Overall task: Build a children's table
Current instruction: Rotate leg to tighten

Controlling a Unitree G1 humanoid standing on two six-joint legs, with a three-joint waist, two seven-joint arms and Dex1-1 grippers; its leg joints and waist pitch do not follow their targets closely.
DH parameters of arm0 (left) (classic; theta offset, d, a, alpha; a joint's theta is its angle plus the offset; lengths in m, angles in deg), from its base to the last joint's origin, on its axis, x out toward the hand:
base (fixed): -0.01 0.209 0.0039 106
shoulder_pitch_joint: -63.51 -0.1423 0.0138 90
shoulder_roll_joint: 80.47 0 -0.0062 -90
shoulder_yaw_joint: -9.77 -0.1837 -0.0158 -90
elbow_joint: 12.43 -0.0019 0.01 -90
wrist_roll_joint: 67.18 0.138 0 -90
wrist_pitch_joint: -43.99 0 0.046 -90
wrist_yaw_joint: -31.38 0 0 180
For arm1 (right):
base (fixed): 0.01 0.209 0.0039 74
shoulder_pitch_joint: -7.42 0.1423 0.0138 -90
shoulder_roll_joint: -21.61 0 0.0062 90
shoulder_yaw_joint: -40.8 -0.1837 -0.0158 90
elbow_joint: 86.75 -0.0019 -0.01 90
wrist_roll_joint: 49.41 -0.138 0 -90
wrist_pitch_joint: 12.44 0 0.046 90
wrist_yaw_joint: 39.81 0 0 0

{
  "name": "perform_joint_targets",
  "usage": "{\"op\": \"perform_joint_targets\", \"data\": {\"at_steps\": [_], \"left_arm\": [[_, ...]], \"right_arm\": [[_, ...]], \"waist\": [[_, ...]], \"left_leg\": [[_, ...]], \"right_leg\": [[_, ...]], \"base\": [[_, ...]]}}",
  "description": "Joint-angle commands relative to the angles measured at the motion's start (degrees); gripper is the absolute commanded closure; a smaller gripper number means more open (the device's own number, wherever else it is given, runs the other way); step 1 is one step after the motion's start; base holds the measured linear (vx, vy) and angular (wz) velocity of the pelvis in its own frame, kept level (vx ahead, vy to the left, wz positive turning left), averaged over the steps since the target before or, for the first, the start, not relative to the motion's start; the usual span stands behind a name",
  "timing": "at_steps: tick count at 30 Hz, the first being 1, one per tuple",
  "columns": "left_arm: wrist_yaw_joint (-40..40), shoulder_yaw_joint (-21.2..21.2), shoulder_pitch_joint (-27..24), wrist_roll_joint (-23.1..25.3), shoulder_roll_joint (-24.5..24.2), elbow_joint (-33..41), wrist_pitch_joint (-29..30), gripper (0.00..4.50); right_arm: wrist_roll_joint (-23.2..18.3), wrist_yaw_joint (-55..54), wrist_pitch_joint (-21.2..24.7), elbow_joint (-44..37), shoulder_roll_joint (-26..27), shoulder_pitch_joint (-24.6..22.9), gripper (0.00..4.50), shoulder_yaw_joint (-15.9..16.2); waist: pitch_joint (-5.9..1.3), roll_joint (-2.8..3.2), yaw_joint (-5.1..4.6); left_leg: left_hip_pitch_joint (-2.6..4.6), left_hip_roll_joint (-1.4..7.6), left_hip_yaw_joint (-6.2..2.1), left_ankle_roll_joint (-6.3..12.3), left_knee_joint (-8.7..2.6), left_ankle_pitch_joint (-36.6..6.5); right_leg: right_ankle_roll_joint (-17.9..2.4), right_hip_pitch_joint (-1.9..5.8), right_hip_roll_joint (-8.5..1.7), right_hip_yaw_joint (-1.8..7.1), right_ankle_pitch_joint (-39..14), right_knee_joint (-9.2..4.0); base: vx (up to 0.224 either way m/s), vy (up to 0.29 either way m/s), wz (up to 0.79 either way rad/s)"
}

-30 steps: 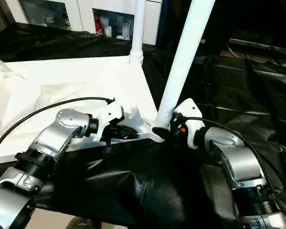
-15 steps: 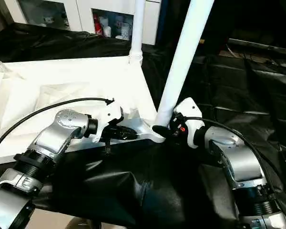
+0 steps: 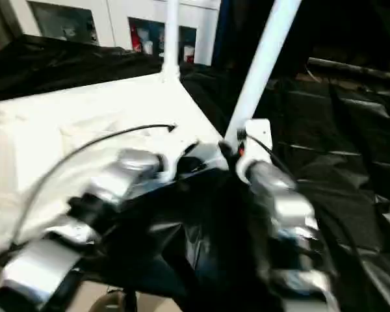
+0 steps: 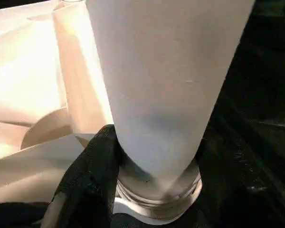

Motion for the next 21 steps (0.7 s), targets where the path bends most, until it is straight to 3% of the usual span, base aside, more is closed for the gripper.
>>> {"op": "perform_joint_targets", "data": {"at_steps": [1,4,5,9,10,11,13,14,17,19,21], "left_arm": [[-3.29,1.38,2.73,0.74,0.63,-0.73,-1.24,4.5],[-2.19,0.69,2.74,0.94,0.09,-1.39,-2.72,4.5],[-1.18,0.47,2.43,0.78,-0.35,-0.97,-2.61,4.5],[2.81,-0.29,1.39,0.29,-1.89,0.24,-3.39,4.5],[6.18,-0.93,0.29,-0.01,-3.29,1.61,-5.15,4.5],[6.23,-0.94,0.27,-0.01,-3.32,1.63,-5.18,4.5],[9.13,-1.31,-0.72,-0.33,-4.75,2.9,-6.4,4.5],[9.13,-1.31,-0.72,-0.33,-4.75,2.9,-6.4,4.5],[13.27,-1.62,-2.12,-1.28,-6.66,4.99,-7.08,4.5],[23.12,-2.61,-5.47,-4.48,-10.37,11.12,-8.32,4.5],[25.11,-2.78,-6.17,-5.21,-11.17,12.54,-8.24,4.5]], "right_arm": [[-1.29,2.67,1.57,4.13,2.85,-2.46,2.47,3.51],[-0.56,4.11,-0.28,3.74,2.42,-1.61,2.47,3.81],[-0.71,5.55,-1.11,3.09,1.57,-1.56,1.77,3.94],[-2.06,9.91,-1.41,0.59,-1.94,-1.84,1.71,3.67],[-2.59,13.53,-1.23,-1.24,-5.22,-2.32,1.42,3.71],[-2.59,13.58,-1.24,-1.27,-5.26,-2.33,1.35,3.71],[-3.54,17.85,-0.62,-3.27,-8.47,-3.06,1.3,3.72],[-3.54,17.85,-0.62,-3.27,-8.47,-3.06,1.17,3.72],[-4.48,23.92,0.25,-5.94,-12.81,-4.32,0.9,4.24],[-6.64,33.77,2.0,-11.03,-20.38,-7.18,0.84,6.21],[-7.09,35.8,2.37,-12.17,-22.02,-7.88,0.63,6.8]], "waist": [[-3.38,0.22,-0.82],[-3.33,-0.03,-0.76],[-3.39,-0.03,-0.82],[-3.43,-0.11,-0.98],[-3.59,-0.11,-0.98],[-3.7,-0.1,-0.87],[-4.05,-0.29,-0.86],[-4.01,-0.41,-0.66],[-4.05,-0.33,-0.38],[-3.91,-0.4,0.01],[-4.09,-0.45,0.26]], "left_leg": [[2.96,1.15,-1.97,-4.5,-5.05,-31.62],[2.84,1.18,-1.76,-3.79,-5.21,-29.62],[2.76,1.23,-1.77,-3.57,-5.29,-29.19],[2.25,1.33,-1.76,-2.83,-5.48,-26.97],[2.15,1.38,-1.51,-2.31,-5.37,-24.88],[2.15,1.41,-1.48,-2.06,-5.24,-23.85],[1.67,1.3,-1.15,-0.49,-4.8,-19.69],[1.68,1.31,-0.9,0.85,-4.62,-17.84],[1.91,1.43,-0.53,2.27,-4.19,-16.56],[1.81,1.5,-0.29,3.36,-3.88,-14.65],[1.79,1.58,-0.13,4.52,-3.55,-11.33]], "right_leg": [[-3.83,0.57,-0.06,-0.42,-30.45,-5.03],[-4.61,0.54,-0.19,-0.08,-27.58,-4.95],[-4.87,0.73,-0.28,-0.08,-27.35,-4.89],[-5.58,1.35,-0.26,-0.06,-24.27,-4.51],[-6.02,1.52,-0.22,0.14,-21.54,-4.24],[-6.38,1.5,-0.31,0.19,-20.17,-4.09],[-8.16,1.89,-0.35,0.23,-15.33,-3.47],[-8.92,1.87,-0.25,0.22,-14.1,-3.45],[-10.21,1.79,-0.25,0.35,-13.78,-3.37],[-11.15,1.75,-0.23,0.47,-12.21,-2.98],[-12.59,2.04,-0.11,0.51,-8.36,-2.25]], "base": [[0.0,0.0,0.0],[0.0,0.0,0.0],[0.0,0.0,0.0],[0.0,0.0,0.0],[0.0,0.0,0.0],[0.0,0.0,0.0],[0.0,0.0,0.0],[0.051,-0.027,-0.02],[0.0,0.0,0.0],[0.029,-0.016,0.0],[0.032,-0.012,-0.01]]}}
